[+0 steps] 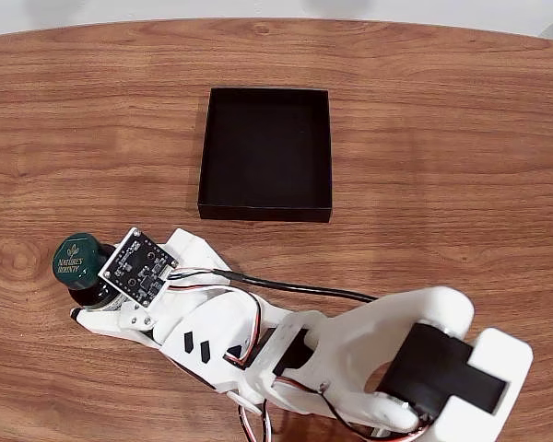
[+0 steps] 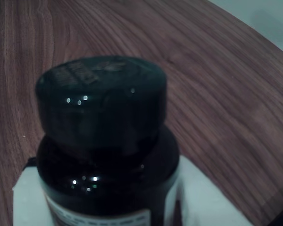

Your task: Pick up the pill bottle and place it in the black box.

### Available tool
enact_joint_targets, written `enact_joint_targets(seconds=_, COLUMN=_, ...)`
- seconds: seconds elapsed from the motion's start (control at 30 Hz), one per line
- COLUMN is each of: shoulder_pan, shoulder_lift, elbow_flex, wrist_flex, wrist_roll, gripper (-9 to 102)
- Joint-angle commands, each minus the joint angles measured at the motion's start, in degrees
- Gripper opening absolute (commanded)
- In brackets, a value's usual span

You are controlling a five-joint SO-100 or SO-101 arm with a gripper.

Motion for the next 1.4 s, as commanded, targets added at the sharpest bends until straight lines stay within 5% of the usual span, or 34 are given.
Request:
enact_joint_targets(seconds=0.0, shoulder_pan=-0.8, shoulder_lift=2.4, elbow_flex=-0.6, wrist_flex=-2.8, wrist_roll=-0.8, gripper=11)
enact_joint_targets(seconds=0.83, shoulder_pan=9.2, shoulder_lift=23.0, elbow_flex=-3.9, wrist_flex=2.5, wrist_roll=2.6, gripper=10)
enact_joint_targets(seconds=1.37, shoulder_pan=28.2, shoulder_lift=22.1, elbow_flex=-5.8, wrist_flex=-7.0, wrist_roll=0.6, gripper=9)
